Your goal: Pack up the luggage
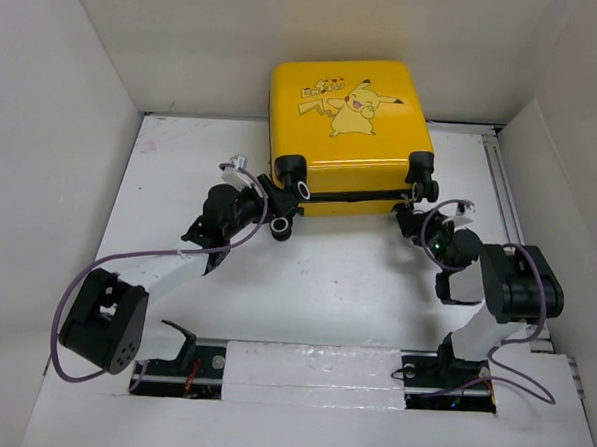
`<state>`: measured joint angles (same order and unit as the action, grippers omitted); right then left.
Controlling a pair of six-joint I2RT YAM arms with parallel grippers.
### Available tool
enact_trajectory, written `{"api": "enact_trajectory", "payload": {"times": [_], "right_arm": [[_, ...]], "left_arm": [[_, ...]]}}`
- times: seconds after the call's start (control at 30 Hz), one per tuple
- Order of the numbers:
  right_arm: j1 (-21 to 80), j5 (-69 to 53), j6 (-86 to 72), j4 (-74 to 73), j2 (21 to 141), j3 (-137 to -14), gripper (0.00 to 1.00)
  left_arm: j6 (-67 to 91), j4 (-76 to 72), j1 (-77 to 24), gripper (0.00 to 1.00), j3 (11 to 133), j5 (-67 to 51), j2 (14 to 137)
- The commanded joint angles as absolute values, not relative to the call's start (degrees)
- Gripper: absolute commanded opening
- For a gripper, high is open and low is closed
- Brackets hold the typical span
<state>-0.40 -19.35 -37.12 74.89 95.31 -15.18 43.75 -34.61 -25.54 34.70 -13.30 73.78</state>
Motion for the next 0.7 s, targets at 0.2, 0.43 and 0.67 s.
{"api": "enact_trajectory", "payload": {"times": [0.2, 0.43, 0.67], "right_arm": [[-3.25, -25.66, -39.73, 103.97, 98.35, -21.53, 0.58], [-2.72, -27.78, -40.25, 103.97, 97.03, -22.68, 0.52], [-2.72, -27.77, -40.25, 103.97, 97.56, -24.26, 0.34]], "left_arm": [[43.16, -39.99, -26.63, 0.69, 37.97, -14.5, 72.25], [43.15, -39.99, -26.63, 0.68, 37.97, -14.5, 72.77], [43.15, -39.99, -26.63, 0.65, 37.97, -14.5, 73.3]]}}
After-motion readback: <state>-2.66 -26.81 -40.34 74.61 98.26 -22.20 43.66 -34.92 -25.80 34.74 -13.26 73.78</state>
